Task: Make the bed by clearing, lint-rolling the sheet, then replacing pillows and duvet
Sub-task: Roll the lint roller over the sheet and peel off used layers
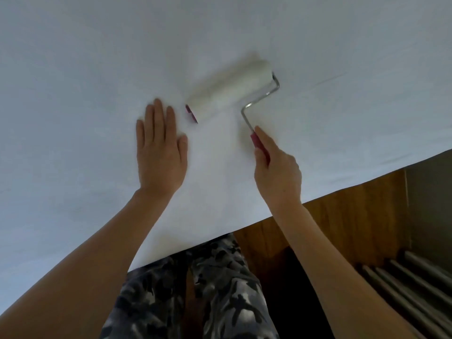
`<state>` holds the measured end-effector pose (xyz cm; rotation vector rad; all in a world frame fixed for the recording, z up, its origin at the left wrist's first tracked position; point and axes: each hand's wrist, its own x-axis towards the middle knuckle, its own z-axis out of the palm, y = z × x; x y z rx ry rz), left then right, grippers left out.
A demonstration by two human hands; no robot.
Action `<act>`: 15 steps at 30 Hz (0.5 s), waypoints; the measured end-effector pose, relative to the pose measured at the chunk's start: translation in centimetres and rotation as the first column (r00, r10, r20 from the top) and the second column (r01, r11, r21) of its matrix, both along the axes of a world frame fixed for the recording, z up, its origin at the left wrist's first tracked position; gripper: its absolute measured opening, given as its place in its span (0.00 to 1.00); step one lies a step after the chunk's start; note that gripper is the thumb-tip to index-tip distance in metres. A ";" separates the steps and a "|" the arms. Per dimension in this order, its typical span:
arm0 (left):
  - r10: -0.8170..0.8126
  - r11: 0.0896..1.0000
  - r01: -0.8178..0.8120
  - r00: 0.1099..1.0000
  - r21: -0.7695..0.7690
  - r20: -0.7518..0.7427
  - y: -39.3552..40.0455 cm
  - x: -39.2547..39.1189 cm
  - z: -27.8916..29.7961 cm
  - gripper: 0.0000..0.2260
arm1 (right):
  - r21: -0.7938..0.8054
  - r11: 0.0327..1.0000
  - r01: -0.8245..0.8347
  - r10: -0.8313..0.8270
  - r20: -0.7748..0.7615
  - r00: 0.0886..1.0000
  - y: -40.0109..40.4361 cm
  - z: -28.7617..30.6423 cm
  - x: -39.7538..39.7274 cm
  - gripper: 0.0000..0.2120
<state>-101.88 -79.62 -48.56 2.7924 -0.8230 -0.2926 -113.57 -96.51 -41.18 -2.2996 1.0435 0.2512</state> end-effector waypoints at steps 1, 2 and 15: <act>-0.002 1.000 0.002 1.000 0.020 -0.005 0.0 -0.2 -0.1 0.24 | 0.012 1.000 0.022 -0.021 -0.037 0.999 0.4 0.2 -2.8 0.17; -0.003 1.000 0.003 1.000 0.031 -0.013 0.0 -0.3 0.0 0.24 | 0.010 0.999 0.038 -0.037 -0.074 0.997 0.8 0.6 -5.6 0.18; -0.120 0.972 0.161 0.966 0.170 -0.229 0.3 2.0 3.3 0.27 | 0.044 0.988 0.150 -0.153 0.057 0.987 2.6 7.9 -13.8 0.20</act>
